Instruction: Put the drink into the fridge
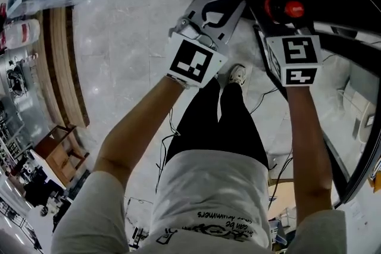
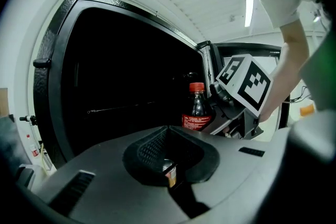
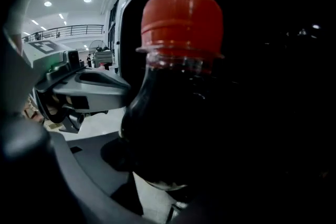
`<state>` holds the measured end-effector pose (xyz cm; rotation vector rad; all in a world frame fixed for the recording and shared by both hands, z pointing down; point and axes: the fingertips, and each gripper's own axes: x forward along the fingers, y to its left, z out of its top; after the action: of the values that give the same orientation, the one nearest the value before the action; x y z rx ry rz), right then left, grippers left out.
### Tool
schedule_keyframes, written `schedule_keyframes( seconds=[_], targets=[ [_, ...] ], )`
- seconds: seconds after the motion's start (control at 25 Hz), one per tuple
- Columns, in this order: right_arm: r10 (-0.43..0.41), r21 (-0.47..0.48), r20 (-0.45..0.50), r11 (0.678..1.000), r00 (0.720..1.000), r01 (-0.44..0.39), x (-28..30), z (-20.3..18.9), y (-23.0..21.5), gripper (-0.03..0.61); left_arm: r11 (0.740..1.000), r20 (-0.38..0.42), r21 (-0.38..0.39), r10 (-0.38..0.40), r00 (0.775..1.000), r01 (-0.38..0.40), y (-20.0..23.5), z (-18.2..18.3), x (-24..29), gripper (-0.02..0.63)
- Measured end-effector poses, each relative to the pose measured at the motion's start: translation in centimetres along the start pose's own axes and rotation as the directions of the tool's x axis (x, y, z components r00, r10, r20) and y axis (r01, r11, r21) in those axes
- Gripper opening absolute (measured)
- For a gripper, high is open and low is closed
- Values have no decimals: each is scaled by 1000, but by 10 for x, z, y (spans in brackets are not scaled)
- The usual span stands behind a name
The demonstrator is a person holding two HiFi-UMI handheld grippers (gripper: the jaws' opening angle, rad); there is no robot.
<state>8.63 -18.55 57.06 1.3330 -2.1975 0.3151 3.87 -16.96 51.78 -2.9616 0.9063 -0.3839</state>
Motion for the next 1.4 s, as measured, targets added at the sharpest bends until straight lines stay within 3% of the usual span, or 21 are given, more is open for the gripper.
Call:
schedule_keyframes(
  seconds=[0.4, 1.4],
  targets=[
    [7, 6, -25, 1000, 1000, -6, 27, -12, -9, 313, 1000, -2, -26, -11, 1000, 11, 8, -7, 20, 21],
    [-9, 11, -60, 1000, 998, 9, 89, -31, -47, 313, 1000, -35, -1, -29, 999, 29, 29, -31, 65, 21]
  ],
)
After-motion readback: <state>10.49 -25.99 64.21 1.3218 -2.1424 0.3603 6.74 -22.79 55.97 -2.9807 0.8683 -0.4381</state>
